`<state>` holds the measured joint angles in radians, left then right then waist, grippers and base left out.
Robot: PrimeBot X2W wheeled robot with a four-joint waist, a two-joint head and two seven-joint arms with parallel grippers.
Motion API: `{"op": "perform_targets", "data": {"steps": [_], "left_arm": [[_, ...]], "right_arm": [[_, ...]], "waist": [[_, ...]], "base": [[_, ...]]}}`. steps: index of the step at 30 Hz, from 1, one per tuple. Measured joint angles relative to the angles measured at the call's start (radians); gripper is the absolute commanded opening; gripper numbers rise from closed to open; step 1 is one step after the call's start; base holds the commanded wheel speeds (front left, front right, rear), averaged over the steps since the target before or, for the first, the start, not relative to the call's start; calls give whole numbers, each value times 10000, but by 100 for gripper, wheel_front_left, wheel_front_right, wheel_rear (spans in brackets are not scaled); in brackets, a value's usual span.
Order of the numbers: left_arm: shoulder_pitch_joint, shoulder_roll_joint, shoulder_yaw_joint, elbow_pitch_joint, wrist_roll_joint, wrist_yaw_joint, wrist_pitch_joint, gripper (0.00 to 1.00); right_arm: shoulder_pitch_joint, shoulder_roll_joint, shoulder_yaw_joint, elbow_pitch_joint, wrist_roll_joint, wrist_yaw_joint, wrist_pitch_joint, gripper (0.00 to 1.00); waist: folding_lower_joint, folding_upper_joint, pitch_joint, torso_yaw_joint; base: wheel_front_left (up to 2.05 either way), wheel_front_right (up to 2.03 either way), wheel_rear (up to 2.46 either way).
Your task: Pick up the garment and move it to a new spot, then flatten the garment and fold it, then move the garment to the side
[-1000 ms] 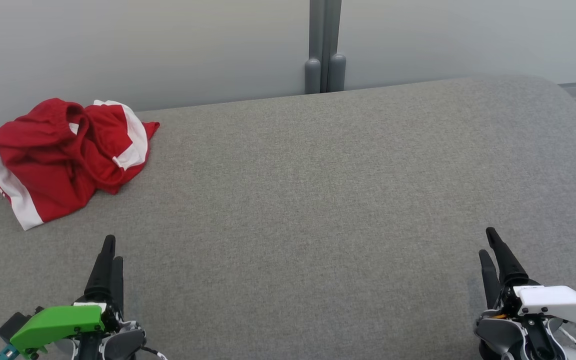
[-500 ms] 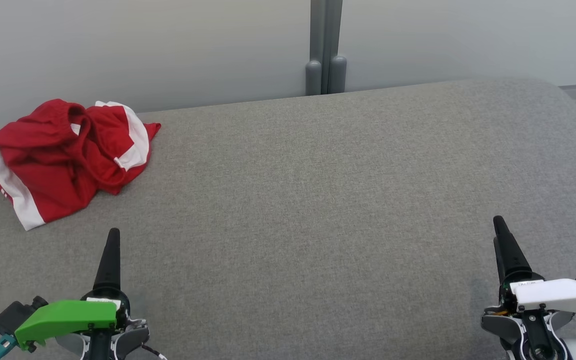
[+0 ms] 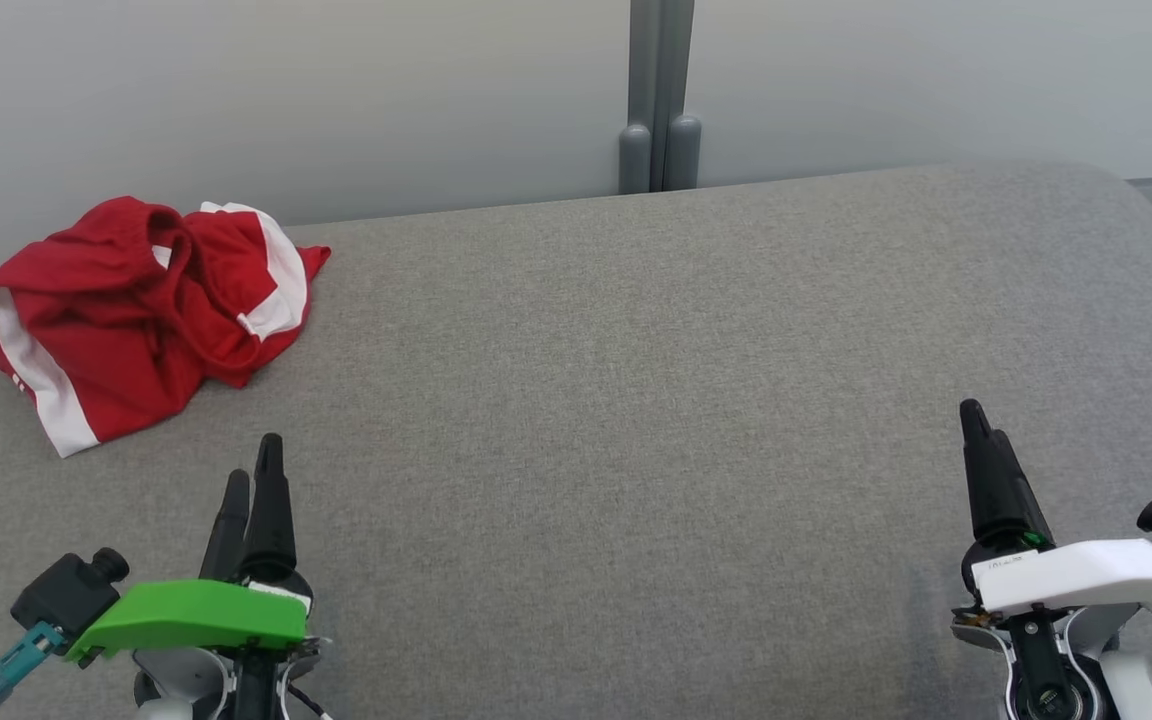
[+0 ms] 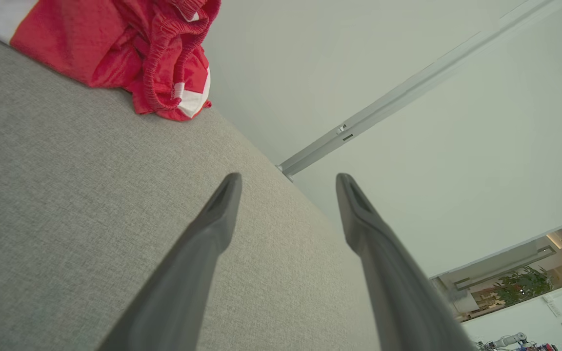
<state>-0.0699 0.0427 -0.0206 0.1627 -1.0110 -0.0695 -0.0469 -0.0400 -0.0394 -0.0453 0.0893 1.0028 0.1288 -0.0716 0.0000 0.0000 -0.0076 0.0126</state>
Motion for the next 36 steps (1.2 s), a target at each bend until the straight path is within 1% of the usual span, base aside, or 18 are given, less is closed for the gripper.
{"op": "perform_targets", "data": {"steps": [8, 20, 36], "left_arm": [[137, 2, -267, -138, 1319, 255, -268, 100], [397, 8, -556, -194, 3377, 359, -658, 100], [706, 17, -755, -209, 5427, 466, -1093, 100]], "right_arm": [[128, -13, 382, -142, -1590, 0, -226, 100], [228, -27, 773, -299, -3281, 0, -583, 100], [360, -42, 1064, -345, -5400, 2, -976, 100]], "waist": [[0, 0, -14, 84], [0, 0, -33, 173], [0, 0, -88, 204]], "base": [[0, 0, 0], [0, 0, 0], [0, 0, 0]]}}
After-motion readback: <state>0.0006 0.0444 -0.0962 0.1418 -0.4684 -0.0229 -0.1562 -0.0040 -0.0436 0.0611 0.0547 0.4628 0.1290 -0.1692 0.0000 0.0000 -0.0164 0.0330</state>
